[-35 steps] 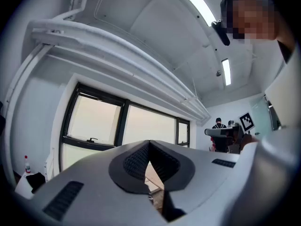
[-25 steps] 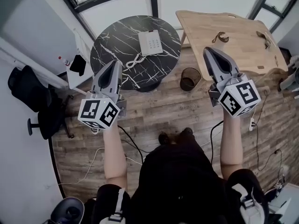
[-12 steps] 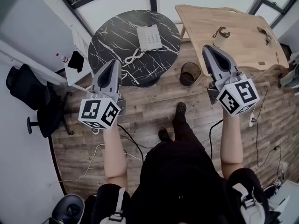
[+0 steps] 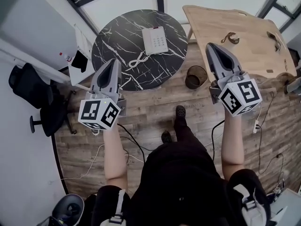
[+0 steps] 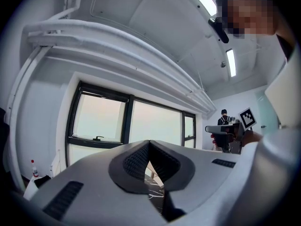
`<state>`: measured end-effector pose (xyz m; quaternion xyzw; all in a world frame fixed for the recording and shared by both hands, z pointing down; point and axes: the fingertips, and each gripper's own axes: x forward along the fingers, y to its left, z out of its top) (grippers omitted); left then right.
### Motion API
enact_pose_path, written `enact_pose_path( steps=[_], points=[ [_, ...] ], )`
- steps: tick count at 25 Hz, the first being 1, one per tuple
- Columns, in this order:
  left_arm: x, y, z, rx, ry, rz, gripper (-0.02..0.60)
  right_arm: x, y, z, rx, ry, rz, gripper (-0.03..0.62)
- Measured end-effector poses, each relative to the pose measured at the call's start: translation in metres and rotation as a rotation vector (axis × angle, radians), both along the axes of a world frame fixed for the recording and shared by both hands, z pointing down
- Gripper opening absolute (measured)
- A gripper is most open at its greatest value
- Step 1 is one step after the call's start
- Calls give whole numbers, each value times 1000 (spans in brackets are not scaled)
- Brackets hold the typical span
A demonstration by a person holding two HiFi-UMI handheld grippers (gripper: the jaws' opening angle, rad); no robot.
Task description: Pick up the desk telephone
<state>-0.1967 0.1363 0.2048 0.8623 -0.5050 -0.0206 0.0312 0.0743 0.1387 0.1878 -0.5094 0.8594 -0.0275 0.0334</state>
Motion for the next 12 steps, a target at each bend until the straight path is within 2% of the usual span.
enact_pose_path(
  steps=[12],
  points=[
    [22,-75,-6,-14,-26,-42,14,19,-88,-4,5,-12,-45,29]
  ],
)
